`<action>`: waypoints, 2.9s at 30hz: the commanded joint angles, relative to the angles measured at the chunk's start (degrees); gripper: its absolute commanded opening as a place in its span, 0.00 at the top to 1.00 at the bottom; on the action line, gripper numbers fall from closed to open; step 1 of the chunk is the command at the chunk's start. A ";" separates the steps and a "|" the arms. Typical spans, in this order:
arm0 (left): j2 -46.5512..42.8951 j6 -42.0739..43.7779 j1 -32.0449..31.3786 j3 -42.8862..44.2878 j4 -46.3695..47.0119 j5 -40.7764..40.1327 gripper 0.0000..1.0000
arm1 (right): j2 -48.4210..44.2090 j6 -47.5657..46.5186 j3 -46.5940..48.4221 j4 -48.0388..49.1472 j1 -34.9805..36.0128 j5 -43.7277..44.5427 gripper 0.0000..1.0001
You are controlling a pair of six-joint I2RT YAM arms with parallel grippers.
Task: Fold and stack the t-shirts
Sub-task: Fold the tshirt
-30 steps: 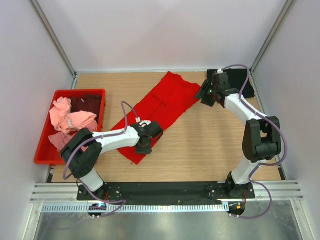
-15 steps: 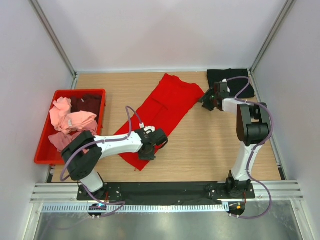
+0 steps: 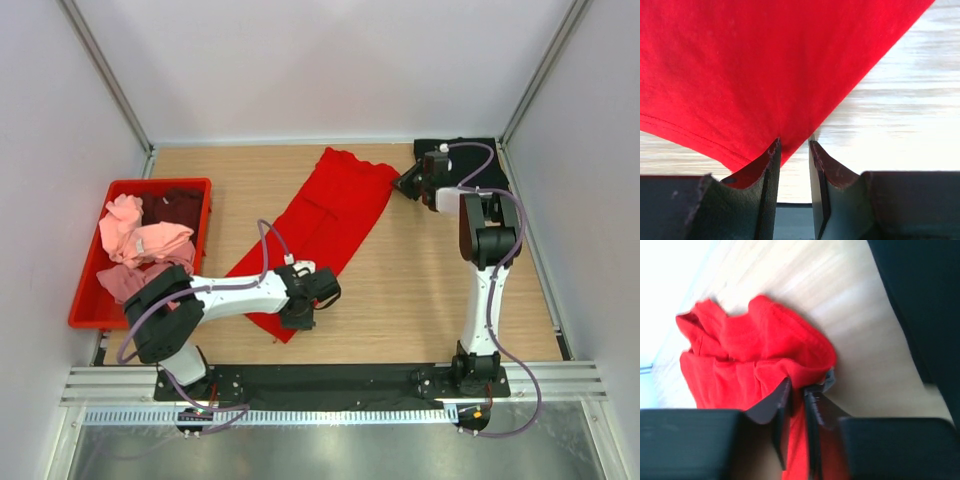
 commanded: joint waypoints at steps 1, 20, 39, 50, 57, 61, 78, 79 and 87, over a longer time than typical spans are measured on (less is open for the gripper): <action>0.76 -2.76 -1.27 1.41 1.91 1.03 0.70 | 4.03 -2.64 6.85 -1.93 -0.26 1.05 0.84; 2.18 1.35 -0.93 18.46 2.19 10.19 0.55 | 6.63 -13.10 32.30 -30.66 -0.52 -2.82 0.43; -19.45 23.25 41.95 7.74 1.12 23.88 0.49 | -45.96 12.27 -26.34 -41.58 34.43 13.24 0.42; -20.59 24.66 50.05 6.60 2.18 30.39 0.50 | -38.59 23.99 -28.91 -36.83 56.25 21.26 0.43; -21.12 24.66 50.05 5.28 2.70 30.48 0.51 | -32.53 25.31 -26.00 -38.94 59.15 23.55 0.45; -21.82 24.04 50.05 2.83 5.16 32.67 0.51 | -31.20 25.40 -26.18 -39.12 60.47 24.17 0.53; -33.07 17.90 37.50 -10.35 4.98 31.79 0.51 | -61.83 23.73 -44.54 -58.09 60.65 25.14 0.99; -34.20 15.28 36.18 -13.50 6.12 32.23 0.51 | -63.53 23.55 -46.03 -58.88 60.65 25.13 0.99; -31.84 6.03 25.63 -23.54 16.75 29.95 0.51 | -72.77 23.46 -48.15 -61.96 60.74 24.69 0.99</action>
